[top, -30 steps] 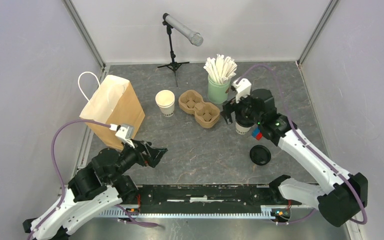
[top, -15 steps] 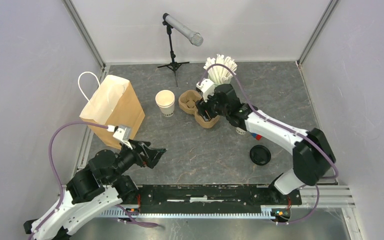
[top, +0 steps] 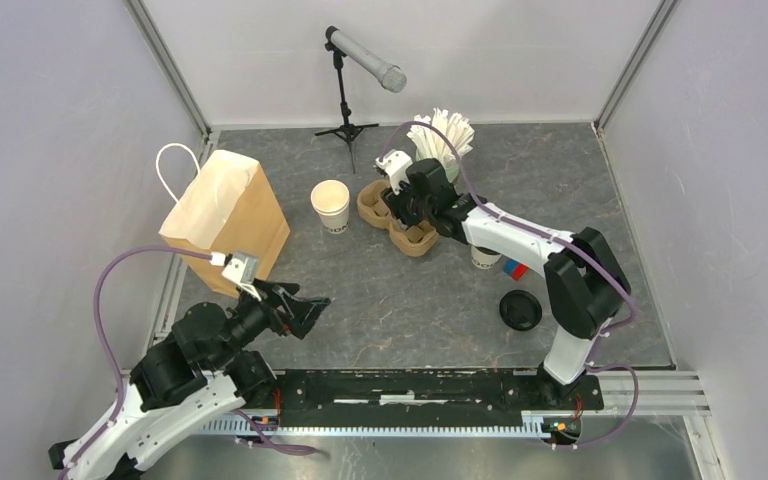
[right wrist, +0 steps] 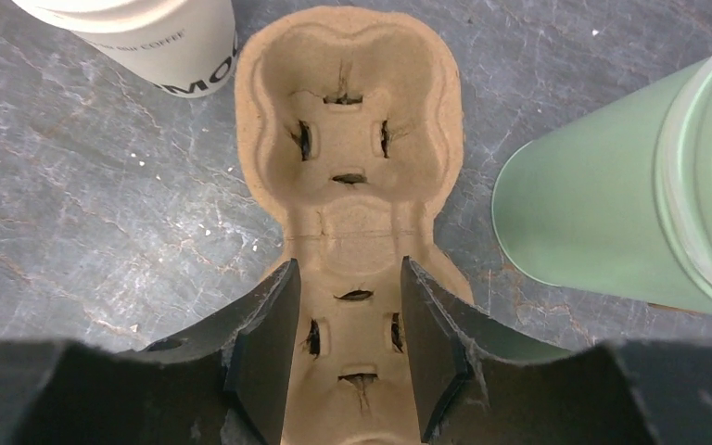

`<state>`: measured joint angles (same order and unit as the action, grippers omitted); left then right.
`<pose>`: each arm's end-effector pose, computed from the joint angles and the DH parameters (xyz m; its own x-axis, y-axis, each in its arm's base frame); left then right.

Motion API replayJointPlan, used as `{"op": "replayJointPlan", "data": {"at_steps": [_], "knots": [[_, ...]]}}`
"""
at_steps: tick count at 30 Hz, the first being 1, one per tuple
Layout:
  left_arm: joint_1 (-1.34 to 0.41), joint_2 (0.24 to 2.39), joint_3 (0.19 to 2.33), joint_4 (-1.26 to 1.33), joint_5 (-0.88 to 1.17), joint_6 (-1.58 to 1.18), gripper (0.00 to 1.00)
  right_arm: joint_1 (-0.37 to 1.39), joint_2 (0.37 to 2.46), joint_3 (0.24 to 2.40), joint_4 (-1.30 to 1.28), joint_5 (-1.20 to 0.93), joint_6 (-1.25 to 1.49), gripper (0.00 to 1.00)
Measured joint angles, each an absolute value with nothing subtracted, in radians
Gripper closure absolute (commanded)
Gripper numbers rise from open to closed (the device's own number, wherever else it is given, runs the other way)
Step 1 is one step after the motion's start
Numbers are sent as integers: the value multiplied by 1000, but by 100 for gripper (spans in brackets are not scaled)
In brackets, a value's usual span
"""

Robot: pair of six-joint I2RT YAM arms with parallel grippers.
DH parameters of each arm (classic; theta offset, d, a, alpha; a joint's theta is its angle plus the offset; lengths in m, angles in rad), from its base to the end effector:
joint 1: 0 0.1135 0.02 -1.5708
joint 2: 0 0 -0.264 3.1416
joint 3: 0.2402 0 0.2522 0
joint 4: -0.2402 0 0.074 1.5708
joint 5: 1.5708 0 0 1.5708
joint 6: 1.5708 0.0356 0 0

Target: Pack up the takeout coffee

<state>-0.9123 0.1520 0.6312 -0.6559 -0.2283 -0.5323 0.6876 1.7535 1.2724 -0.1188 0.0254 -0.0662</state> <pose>0.0405 -0.0392 0.3006 -0.4145 -0.2721 -0.8684 0.4917 0.7360 -0.4653 0.3123 0.2553 0.2511 -0.3944 -0.4095 -0.8226 -0.6458 0.7604 -0.0689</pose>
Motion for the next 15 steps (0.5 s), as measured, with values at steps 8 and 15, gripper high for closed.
{"op": "replayJointPlan", "data": {"at_steps": [8,15], "knots": [[-918,149,631,-656,-226,-532,0,688,1825,1304,-145,44,-69,51],[-918,148,631,-656,-226,-530,0,688,1851,1320,-153,46,-71,51]]}}
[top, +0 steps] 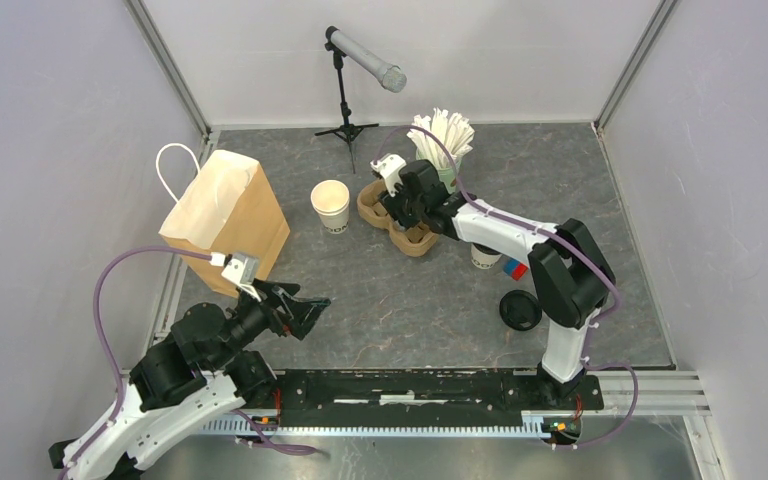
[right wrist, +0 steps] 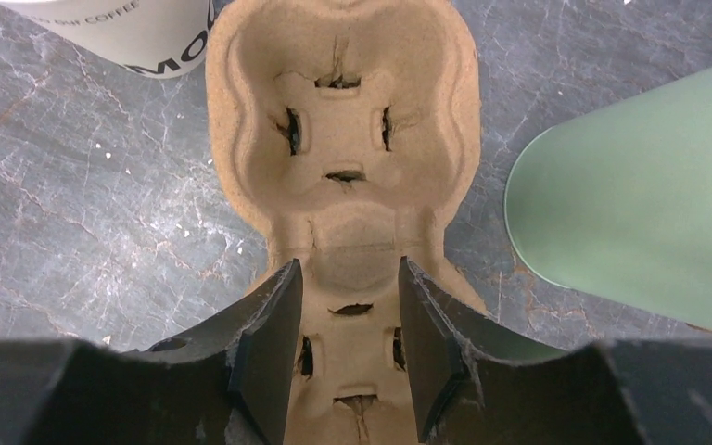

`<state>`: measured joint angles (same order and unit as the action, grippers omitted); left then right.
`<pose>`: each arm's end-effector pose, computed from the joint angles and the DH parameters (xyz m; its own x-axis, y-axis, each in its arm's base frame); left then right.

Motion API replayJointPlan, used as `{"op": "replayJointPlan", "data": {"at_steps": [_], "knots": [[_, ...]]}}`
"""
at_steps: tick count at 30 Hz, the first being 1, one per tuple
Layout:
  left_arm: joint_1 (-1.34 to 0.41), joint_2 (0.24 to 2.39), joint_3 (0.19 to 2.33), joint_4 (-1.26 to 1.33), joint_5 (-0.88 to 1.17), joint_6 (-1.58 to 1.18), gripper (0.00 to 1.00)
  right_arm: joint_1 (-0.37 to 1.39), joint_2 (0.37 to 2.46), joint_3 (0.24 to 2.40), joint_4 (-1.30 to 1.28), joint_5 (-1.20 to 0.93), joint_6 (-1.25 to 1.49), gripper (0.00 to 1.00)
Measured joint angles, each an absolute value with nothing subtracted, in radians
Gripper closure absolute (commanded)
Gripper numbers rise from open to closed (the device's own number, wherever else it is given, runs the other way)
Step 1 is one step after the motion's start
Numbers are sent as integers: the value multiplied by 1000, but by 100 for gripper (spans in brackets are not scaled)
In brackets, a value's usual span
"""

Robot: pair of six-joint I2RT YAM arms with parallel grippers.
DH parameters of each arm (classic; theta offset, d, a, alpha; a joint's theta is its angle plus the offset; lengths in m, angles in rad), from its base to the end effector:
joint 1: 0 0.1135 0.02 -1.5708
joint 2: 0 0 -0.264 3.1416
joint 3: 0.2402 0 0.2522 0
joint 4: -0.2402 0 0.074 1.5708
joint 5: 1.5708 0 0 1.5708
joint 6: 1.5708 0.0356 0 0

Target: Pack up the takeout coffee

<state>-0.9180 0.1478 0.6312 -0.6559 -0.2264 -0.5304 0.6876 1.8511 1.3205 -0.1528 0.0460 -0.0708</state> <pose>0.0397 -0.0388 0.3007 -0.4136 -0.2707 -0.8693 0.4992 0.7311 -0.4651 0.3253 0.2651 0.2258 -0.4438 -0.4560 -0.7714 -0.6394 0.7643 -0.0838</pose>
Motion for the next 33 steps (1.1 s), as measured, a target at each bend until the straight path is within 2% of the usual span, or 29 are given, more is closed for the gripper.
{"op": "replayJointPlan", "data": {"at_steps": [16,24,33], "knots": [[-919,145,631,-656,-227,-530,0,687,1896,1354,-153,46,-78,52],[-919,145,631,-656,-227,-530,0,684,1896,1354,-153,46,-80,59],[-921,145,631,-656,-227,-530,0,678,1897,1354,-153,42,-80,56]]}}
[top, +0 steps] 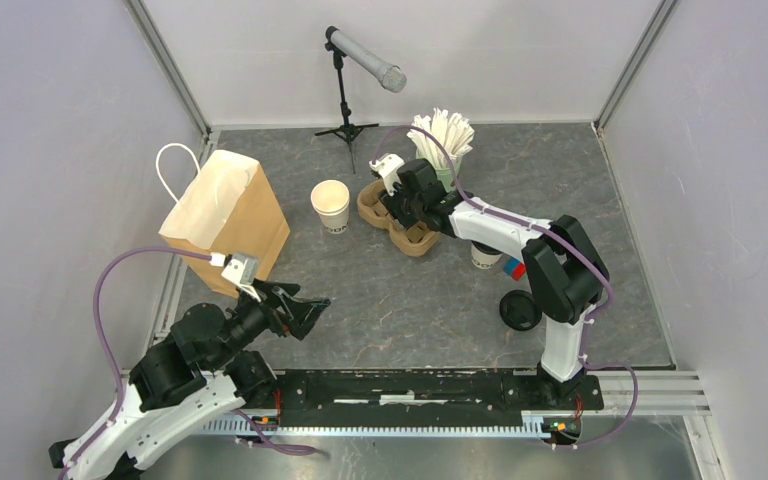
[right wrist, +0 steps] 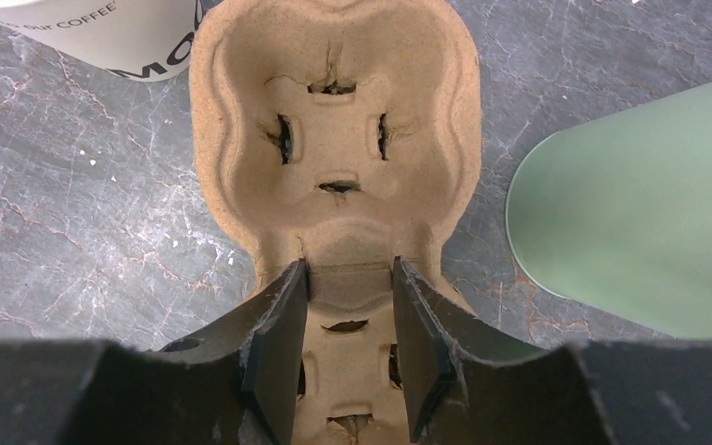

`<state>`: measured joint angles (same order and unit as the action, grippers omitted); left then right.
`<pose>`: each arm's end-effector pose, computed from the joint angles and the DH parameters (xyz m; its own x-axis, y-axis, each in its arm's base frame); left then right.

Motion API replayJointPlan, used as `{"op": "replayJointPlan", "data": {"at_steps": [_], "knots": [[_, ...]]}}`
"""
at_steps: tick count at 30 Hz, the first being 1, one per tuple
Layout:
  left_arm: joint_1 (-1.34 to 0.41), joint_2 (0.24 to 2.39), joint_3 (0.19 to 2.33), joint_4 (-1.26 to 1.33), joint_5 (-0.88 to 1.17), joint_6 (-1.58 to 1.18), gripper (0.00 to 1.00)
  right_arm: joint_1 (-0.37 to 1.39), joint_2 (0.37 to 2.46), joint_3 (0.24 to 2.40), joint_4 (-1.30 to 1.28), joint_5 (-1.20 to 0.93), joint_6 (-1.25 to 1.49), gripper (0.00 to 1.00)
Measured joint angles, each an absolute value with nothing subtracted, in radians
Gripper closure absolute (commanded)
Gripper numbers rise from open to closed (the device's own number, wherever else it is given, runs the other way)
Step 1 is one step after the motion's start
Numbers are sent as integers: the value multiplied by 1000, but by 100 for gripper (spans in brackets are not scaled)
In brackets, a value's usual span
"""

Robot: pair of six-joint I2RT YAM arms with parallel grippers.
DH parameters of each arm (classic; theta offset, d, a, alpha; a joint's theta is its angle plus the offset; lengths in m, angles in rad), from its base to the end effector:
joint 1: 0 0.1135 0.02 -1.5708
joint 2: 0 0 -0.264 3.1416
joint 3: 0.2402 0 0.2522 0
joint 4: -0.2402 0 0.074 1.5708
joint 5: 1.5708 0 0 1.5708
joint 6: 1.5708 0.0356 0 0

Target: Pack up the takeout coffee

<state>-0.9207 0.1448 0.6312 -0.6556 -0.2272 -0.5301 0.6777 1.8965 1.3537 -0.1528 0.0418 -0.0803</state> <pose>0.0393 -0.0385 0.3008 -0.4121 -0.2719 -0.8696 0.5017 0.7290 -0.4657 0.3354 0.2680 0.2182 -0.4494 -0.4646 -0.7630 -0.6396 0.7637 -0.0883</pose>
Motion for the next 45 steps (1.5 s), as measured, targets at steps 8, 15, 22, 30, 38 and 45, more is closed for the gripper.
{"op": "replayJointPlan", "data": {"at_steps": [8,15,22,30,38,45], "knots": [[-923,145,631,-656,-227,-530,0,676,1898,1356,-153,38,-81,62],[-923,145,631,-656,-228,-530,0,674,1898,1358,-157,35,-80,65],[-923,145,631,-656,-227,-530,0,673,1888,1358,-176,34,-80,66],[-923,145,631,-656,-227,-530,0,672,1861,1358,-197,23,-80,66],[-923,145,631,-656,-231,-530,0,672,1844,1365,-210,6,-79,66],[-923,146,631,-657,-247,-530,0,672,1765,1347,-226,-31,-68,66]]}}
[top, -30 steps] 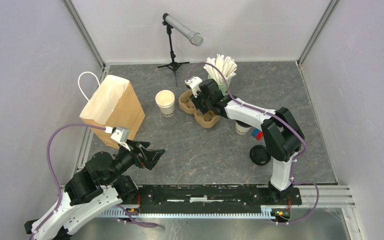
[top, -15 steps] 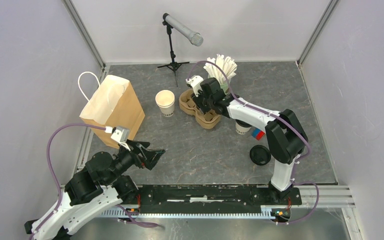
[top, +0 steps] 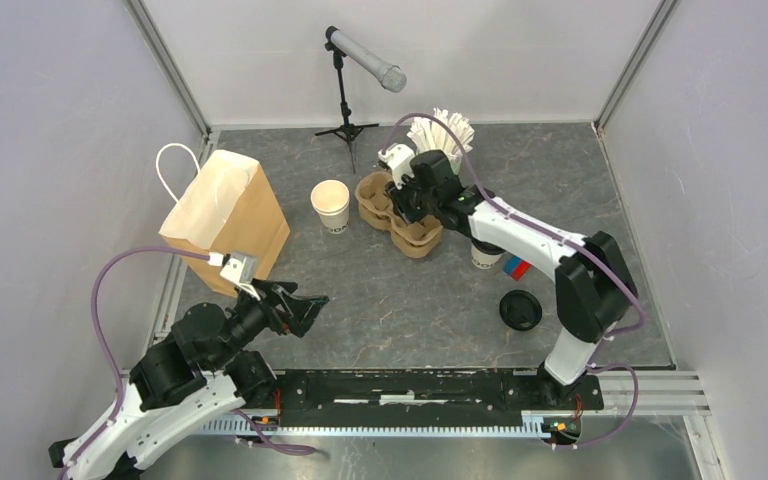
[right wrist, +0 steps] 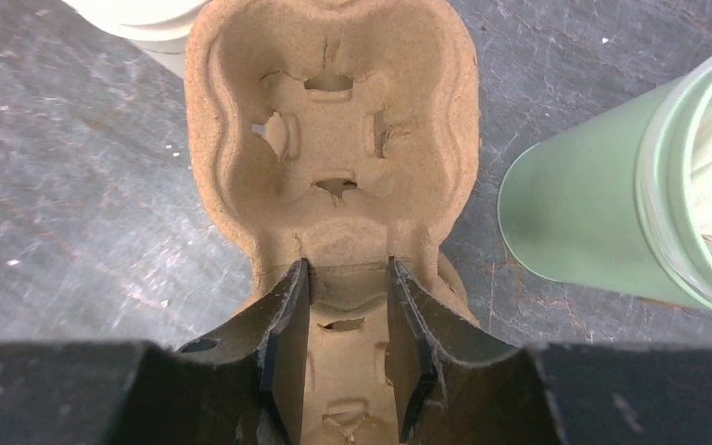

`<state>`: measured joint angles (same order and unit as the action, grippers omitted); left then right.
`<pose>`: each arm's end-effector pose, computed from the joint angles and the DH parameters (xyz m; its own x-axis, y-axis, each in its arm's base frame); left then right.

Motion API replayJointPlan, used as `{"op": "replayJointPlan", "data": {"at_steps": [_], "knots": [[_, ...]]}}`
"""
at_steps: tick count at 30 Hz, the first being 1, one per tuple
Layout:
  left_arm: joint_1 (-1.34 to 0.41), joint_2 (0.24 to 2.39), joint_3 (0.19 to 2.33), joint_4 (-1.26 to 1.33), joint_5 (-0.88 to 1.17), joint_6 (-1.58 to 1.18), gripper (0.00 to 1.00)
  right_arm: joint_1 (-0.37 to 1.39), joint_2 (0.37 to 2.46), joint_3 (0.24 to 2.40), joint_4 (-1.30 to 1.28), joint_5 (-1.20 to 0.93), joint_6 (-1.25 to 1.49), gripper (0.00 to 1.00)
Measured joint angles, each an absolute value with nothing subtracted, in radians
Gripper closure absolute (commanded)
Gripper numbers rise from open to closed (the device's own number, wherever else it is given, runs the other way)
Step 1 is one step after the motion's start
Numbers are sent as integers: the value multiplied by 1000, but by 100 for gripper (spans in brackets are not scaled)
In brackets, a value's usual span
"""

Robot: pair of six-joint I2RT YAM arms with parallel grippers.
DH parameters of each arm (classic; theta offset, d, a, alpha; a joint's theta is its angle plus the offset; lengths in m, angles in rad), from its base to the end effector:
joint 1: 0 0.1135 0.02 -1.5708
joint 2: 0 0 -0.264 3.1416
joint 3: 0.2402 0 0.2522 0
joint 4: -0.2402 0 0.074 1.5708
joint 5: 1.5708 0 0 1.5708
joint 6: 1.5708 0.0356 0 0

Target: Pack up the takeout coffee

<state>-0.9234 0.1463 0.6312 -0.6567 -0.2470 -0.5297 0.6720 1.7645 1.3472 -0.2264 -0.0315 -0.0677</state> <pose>0.0398 -0.0382 0.3007 -0.4064 -0.2749 -0.8714 0.4900 0.7394 -0.4618 0.3176 0.2541 0.2624 -0.4252 -0.4246 -0.7993 -0.6722 0.7395 -0.0353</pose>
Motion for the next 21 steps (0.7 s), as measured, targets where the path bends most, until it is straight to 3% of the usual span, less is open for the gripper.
{"op": "replayJointPlan", "data": {"at_steps": [7,15,21], "knots": [[-925,181,662,-704,-374,-529,0,672,1572,1224,-212,-94,-20,65],[-925,429,979,-799,-582,-511,0,672,1359,1044,-174,-176,51,65],[-925,624,1172,-830,-774,-414,7,672,1222,982,-190,-211,67,66]]}}
